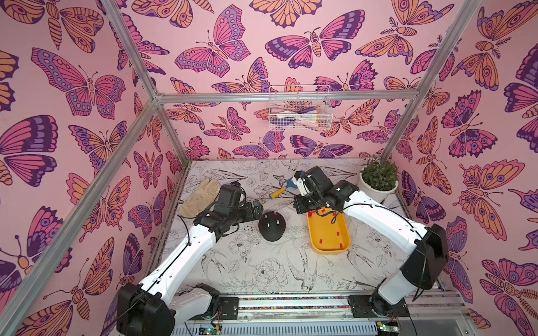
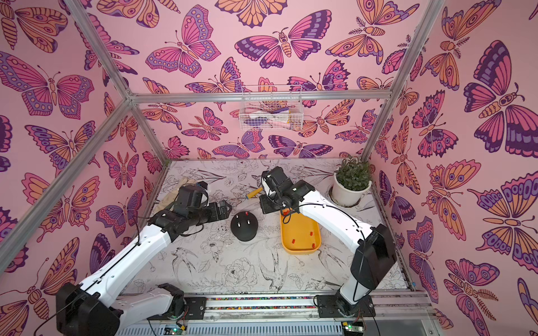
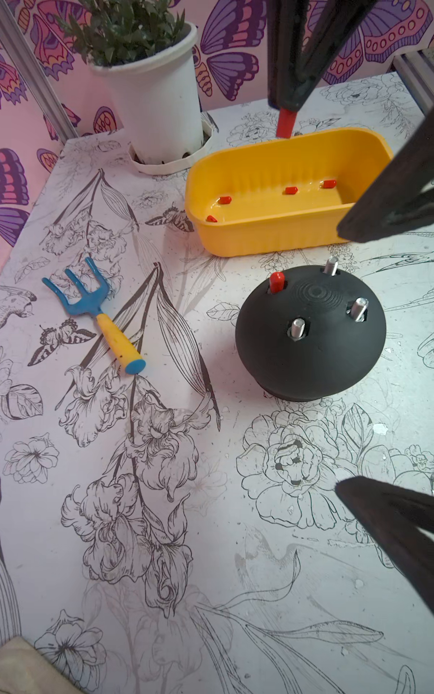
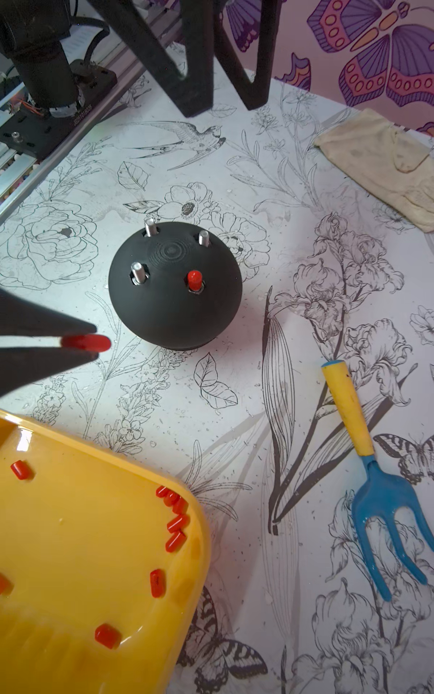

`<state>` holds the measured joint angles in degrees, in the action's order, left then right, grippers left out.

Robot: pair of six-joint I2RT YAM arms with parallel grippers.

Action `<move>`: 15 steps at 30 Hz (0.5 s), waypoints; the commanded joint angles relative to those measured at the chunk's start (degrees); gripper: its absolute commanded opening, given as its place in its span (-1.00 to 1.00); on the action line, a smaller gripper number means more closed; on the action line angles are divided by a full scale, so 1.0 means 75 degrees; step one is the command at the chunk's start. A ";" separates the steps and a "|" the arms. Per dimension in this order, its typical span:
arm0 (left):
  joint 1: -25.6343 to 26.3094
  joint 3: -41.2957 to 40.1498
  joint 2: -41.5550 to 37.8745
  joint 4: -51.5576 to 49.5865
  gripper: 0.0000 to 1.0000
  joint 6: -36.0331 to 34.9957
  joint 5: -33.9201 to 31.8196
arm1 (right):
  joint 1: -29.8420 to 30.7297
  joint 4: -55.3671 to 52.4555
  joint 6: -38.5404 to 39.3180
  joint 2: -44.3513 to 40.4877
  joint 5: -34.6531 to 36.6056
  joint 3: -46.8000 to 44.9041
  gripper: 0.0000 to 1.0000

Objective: Cover the protruding screws with screw protection sleeves
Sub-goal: Attach the screw protection sleeve to the screw.

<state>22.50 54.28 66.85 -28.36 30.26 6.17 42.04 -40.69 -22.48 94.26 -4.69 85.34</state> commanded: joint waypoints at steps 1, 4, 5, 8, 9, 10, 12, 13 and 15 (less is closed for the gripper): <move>-0.0047 -0.0159 0.0095 0.0057 1.00 -0.0080 -0.0077 | 0.0193 -0.0284 -0.0026 0.0206 0.0155 0.0310 -0.81; -0.0059 -0.0158 0.0145 0.0078 1.00 -0.0080 -0.0018 | 0.0275 -0.0301 -0.0073 0.0311 0.0089 0.0401 -0.81; -0.0070 -0.0171 0.0157 0.0084 1.00 -0.0075 -0.0003 | 0.0310 -0.0307 -0.0073 0.0333 0.0081 0.0430 -0.81; -0.0070 -0.0206 0.0144 0.0113 1.00 -0.0063 0.0007 | 0.0377 -0.0333 -0.0090 0.0402 -0.0004 0.0501 -0.81; -0.0078 -0.0206 0.0145 0.0123 1.00 -0.0064 0.0019 | 0.0402 -0.0358 -0.0102 0.0441 -0.0013 0.0526 -0.81; -0.0082 -0.0206 0.0145 0.0125 1.00 -0.0062 0.0031 | 0.0433 -0.0370 -0.0100 0.0471 -0.0032 0.0549 -0.81; -0.0082 -0.0215 0.0150 0.0138 1.00 -0.0065 0.0055 | 0.0462 -0.0379 -0.0123 0.0522 -0.0065 0.0593 -0.81; -0.0082 -0.0224 0.0148 0.0149 1.00 -0.0063 0.0056 | 0.0490 -0.0364 -0.0139 0.0556 -0.0088 0.0597 -0.81; -0.0083 -0.0240 0.0157 0.0160 1.00 -0.0063 0.0056 | 0.0533 -0.0381 -0.0159 0.0624 -0.0141 0.0638 -0.81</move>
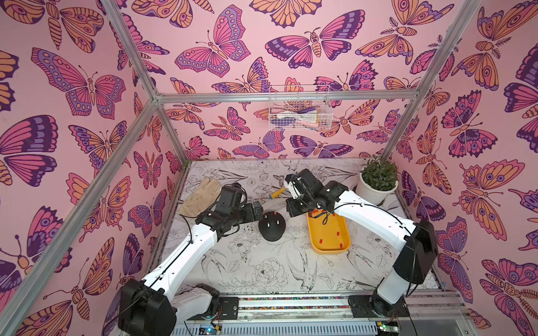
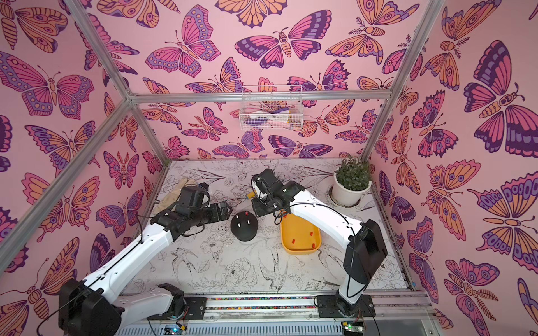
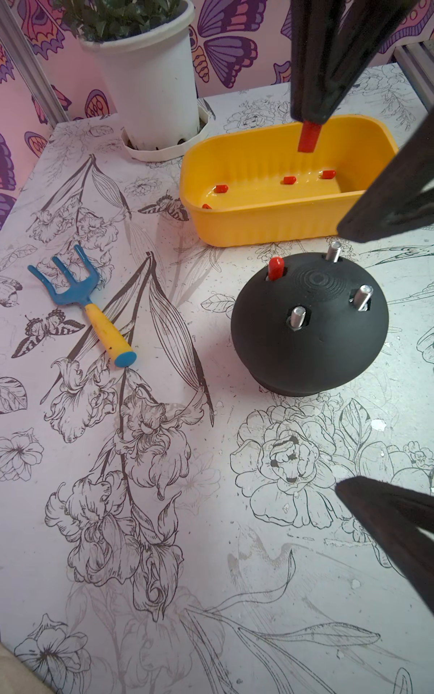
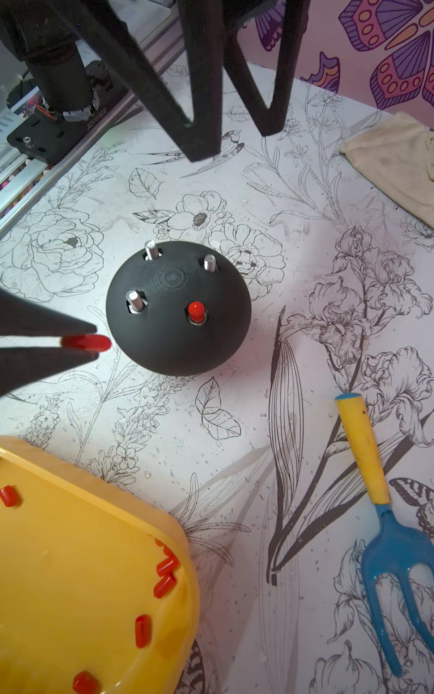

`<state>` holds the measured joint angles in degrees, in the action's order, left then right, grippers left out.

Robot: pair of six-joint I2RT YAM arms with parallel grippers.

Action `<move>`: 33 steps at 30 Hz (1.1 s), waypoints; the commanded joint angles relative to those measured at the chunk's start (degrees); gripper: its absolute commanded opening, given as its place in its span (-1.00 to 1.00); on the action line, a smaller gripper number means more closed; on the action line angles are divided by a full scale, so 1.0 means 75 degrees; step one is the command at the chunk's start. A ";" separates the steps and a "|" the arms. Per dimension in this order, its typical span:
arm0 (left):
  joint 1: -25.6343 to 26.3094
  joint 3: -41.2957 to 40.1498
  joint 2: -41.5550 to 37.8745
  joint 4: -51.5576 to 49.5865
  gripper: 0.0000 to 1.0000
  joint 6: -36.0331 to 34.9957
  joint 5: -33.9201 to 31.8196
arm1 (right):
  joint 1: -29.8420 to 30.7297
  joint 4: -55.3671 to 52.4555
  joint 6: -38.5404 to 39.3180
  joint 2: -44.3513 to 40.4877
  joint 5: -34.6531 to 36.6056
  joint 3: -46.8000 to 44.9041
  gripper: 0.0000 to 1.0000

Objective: Cover the protruding screws with screw protection sleeves
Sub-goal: Attach the screw protection sleeve to the screw.

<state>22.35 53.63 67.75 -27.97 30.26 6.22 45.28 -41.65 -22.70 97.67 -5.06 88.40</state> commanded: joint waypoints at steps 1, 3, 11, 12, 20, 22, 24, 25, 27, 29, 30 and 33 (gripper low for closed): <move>-0.0062 -0.0154 0.0037 0.0108 1.00 -0.0063 0.0050 | 0.0122 -0.0260 -0.0138 0.0218 -0.0130 0.0264 -0.81; -0.0071 -0.0154 0.0036 0.0108 1.00 -0.0066 0.0056 | 0.0183 -0.0314 -0.0126 0.0317 -0.0174 0.0333 -0.81; -0.0074 -0.0166 0.0026 0.0119 1.00 -0.0063 0.0085 | 0.0303 -0.0442 -0.0112 0.0535 -0.0304 0.0436 -0.81; -0.0074 -0.0173 0.0026 0.0119 1.00 -0.0062 0.0082 | 0.0325 -0.0441 -0.0104 0.0548 -0.0304 0.0436 -0.81; -0.0074 -0.0177 0.0061 0.0144 1.00 -0.0062 0.0114 | 0.0361 -0.0377 -0.0149 0.0697 -0.0424 0.0436 -0.82; -0.0074 -0.0177 0.0061 0.0143 1.00 -0.0066 0.0127 | 0.0364 -0.0365 -0.0161 0.0741 -0.0460 0.0447 -0.82; -0.0074 -0.0177 0.0061 0.0143 1.00 -0.0063 0.0126 | 0.0379 -0.0360 -0.0155 0.0785 -0.0494 0.0459 -0.82; -0.0074 -0.0177 0.0061 0.0146 1.00 -0.0062 0.0123 | 0.0385 -0.0344 -0.0161 0.0800 -0.0500 0.0459 -0.82; -0.0074 -0.0177 0.0061 0.0154 1.00 -0.0063 0.0144 | 0.0386 -0.0343 -0.0169 0.0829 -0.0509 0.0459 -0.82; -0.0074 -0.0178 0.0067 0.0155 1.00 -0.0062 0.0138 | 0.0385 -0.0321 -0.0173 0.0838 -0.0515 0.0459 -0.82; -0.0074 -0.0187 0.0070 0.0155 1.00 -0.0062 0.0144 | 0.0385 -0.0321 -0.0170 0.0830 -0.0514 0.0459 -0.82; -0.0074 -0.0177 0.0065 0.0154 1.00 -0.0069 0.0155 | 0.0385 -0.0315 -0.0173 0.0839 -0.0541 0.0471 -0.82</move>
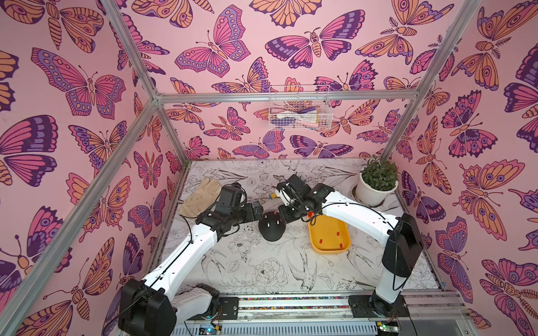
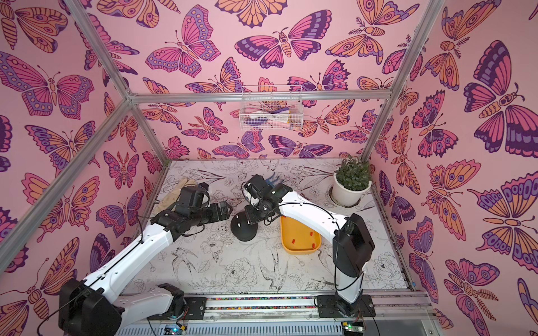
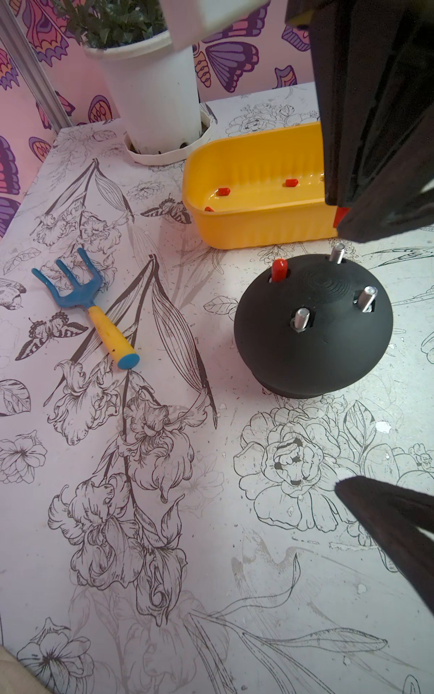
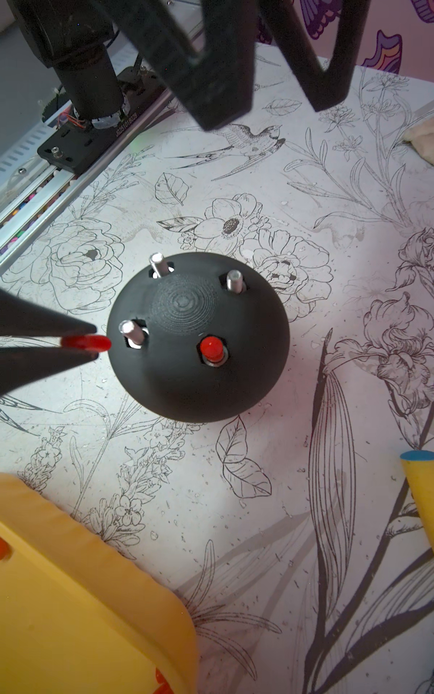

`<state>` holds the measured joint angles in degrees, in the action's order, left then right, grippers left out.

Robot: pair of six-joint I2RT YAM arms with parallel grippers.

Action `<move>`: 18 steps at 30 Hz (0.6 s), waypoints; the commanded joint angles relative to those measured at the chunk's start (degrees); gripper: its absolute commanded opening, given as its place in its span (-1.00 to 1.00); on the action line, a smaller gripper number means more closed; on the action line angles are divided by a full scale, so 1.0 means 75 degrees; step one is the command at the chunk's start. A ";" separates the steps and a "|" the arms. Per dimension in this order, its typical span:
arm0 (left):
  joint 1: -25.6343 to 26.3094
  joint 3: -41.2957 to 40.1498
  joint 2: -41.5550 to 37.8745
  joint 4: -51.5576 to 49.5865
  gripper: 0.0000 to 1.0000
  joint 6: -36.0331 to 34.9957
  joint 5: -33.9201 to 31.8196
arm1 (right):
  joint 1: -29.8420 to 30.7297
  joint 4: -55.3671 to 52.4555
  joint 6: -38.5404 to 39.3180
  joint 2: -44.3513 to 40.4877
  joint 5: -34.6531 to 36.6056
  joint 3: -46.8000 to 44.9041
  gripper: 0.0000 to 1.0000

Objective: Cover the protruding screws with screw protection sleeves
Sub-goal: Attach the screw protection sleeve to the screw.

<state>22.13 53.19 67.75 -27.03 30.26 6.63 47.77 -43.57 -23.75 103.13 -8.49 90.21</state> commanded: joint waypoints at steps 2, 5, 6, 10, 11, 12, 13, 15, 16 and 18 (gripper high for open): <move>-0.0044 -0.0119 0.0068 0.0029 1.00 -0.0068 0.0100 | 0.0053 -0.0048 -0.0033 0.0134 -0.0098 0.0229 -0.82; -0.0044 -0.0119 0.0065 0.0029 0.99 -0.0062 0.0098 | 0.0064 -0.0027 -0.0040 0.0155 -0.0109 0.0229 -0.82; -0.0044 -0.0119 0.0071 0.0031 1.00 -0.0064 0.0100 | 0.0064 -0.0028 -0.0045 0.0174 -0.0125 0.0229 -0.82; -0.0044 -0.0119 0.0061 0.0029 1.00 -0.0071 0.0100 | 0.0064 0.0003 -0.0044 0.0194 -0.0145 0.0229 -0.82; -0.0050 -0.0119 0.0061 0.0029 1.00 -0.0064 0.0100 | 0.0064 0.0019 -0.0045 0.0194 -0.0145 0.0241 -0.82; -0.0045 -0.0119 0.0050 0.0029 1.00 -0.0069 0.0100 | 0.0064 0.0020 -0.0045 0.0200 -0.0152 0.0239 -0.82; -0.0044 -0.0119 0.0051 0.0029 1.00 -0.0062 0.0100 | 0.0064 0.0012 -0.0053 0.0218 -0.0155 0.0241 -0.82; -0.0044 -0.0119 0.0049 0.0029 1.00 -0.0064 0.0112 | 0.0064 0.0028 -0.0056 0.0229 -0.0167 0.0241 -0.82; -0.0046 -0.0119 0.0049 0.0029 1.00 -0.0062 0.0106 | 0.0064 0.0029 -0.0056 0.0231 -0.0167 0.0239 -0.82; -0.0044 -0.0119 0.0049 0.0029 1.00 -0.0074 0.0112 | 0.0064 0.0049 -0.0059 0.0230 -0.0164 0.0241 -0.82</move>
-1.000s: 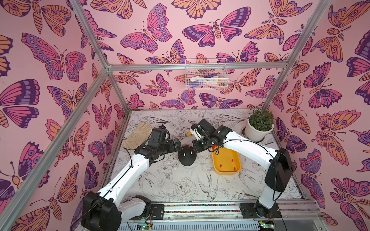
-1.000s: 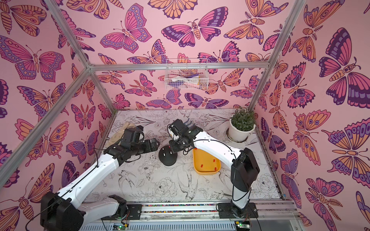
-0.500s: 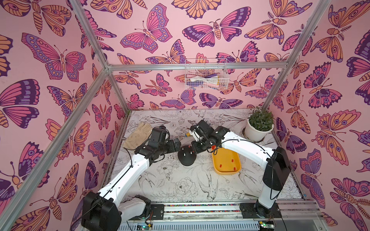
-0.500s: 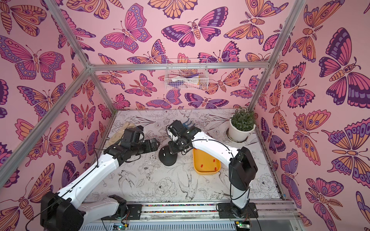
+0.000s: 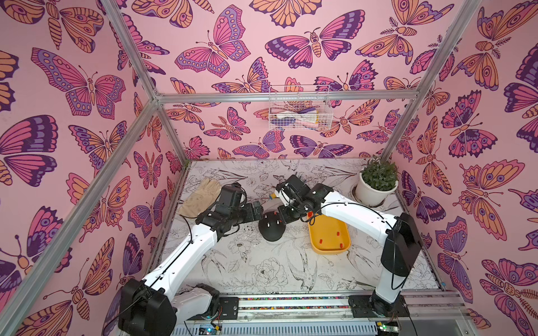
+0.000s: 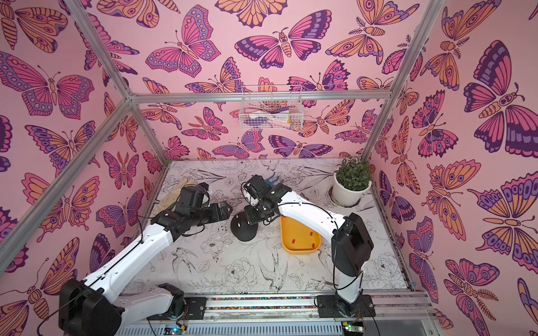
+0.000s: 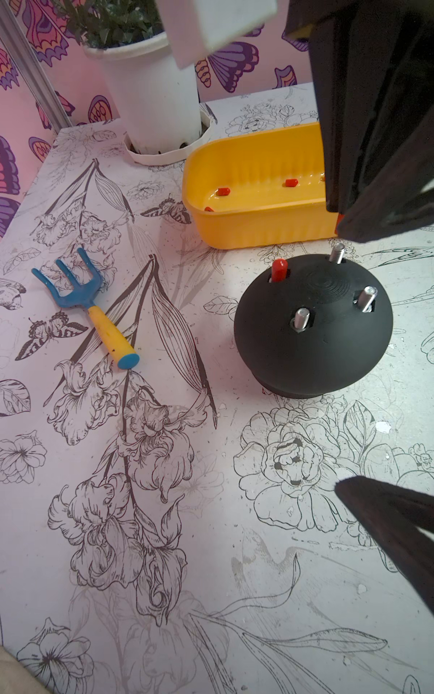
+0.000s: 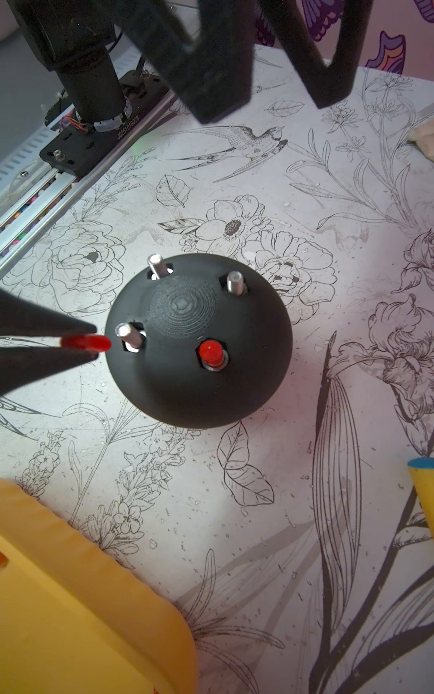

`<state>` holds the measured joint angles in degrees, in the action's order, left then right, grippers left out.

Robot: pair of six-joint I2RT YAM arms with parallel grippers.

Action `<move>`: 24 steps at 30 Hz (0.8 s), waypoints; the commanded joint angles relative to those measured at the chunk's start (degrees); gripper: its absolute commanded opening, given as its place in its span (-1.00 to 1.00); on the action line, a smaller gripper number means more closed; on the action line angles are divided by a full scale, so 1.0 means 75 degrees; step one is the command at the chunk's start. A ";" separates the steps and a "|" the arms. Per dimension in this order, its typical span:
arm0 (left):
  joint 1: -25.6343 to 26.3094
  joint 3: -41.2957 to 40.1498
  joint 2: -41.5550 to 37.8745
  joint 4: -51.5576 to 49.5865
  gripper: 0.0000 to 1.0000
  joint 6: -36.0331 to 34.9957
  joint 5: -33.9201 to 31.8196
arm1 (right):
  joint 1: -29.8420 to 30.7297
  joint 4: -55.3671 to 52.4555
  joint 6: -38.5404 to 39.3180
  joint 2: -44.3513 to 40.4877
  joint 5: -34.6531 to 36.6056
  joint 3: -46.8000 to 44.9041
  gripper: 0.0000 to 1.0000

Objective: Cover the protruding screws with screw protection sleeves
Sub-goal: Attach the screw protection sleeve to the screw.

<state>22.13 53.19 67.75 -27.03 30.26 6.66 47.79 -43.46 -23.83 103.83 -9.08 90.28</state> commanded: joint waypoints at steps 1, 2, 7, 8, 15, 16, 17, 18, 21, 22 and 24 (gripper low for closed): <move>-0.0044 -0.0119 0.0049 0.0029 1.00 -0.0076 0.0120 | 0.0071 0.0041 -0.0048 0.0147 -0.0099 0.0231 -0.82; -0.0044 -0.0119 0.0049 0.0032 1.00 -0.0074 0.0118 | 0.0072 0.0047 -0.0056 0.0148 -0.0101 0.0232 -0.82; -0.0044 -0.0119 0.0061 0.0029 1.00 -0.0080 0.0132 | 0.0079 0.0064 -0.0053 0.0186 -0.0121 0.0264 -0.82; -0.0044 -0.0119 0.0061 0.0031 1.00 -0.0077 0.0131 | 0.0073 0.0064 -0.0055 0.0195 -0.0114 0.0273 -0.82; -0.0044 -0.0119 0.0066 0.0047 1.00 -0.0074 0.0161 | 0.0085 0.0053 -0.0043 0.0218 -0.0142 0.0303 -0.82; -0.0044 -0.0119 0.0072 0.0041 1.00 -0.0077 0.0167 | 0.0085 0.0051 -0.0045 0.0218 -0.0139 0.0309 -0.82; -0.0044 -0.0119 0.0065 0.0041 1.00 -0.0074 0.0166 | 0.0086 0.0053 -0.0044 0.0217 -0.0148 0.0309 -0.82; -0.0046 -0.0119 0.0062 0.0041 1.00 -0.0083 0.0167 | 0.0085 0.0047 -0.0045 0.0220 -0.0148 0.0304 -0.82; -0.0044 -0.0119 0.0058 0.0041 1.00 -0.0081 0.0161 | 0.0086 0.0059 -0.0045 0.0239 -0.0148 0.0314 -0.82; -0.0044 -0.0119 0.0049 0.0041 1.00 -0.0074 0.0170 | 0.0085 0.0061 -0.0045 0.0242 -0.0152 0.0314 -0.82; -0.0044 -0.0120 0.0039 0.0041 1.00 -0.0083 0.0179 | 0.0093 0.0064 -0.0045 0.0252 -0.0152 0.0314 -0.82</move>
<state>22.13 53.10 67.77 -27.03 30.26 7.57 47.90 -42.85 -23.97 104.44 -10.09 91.05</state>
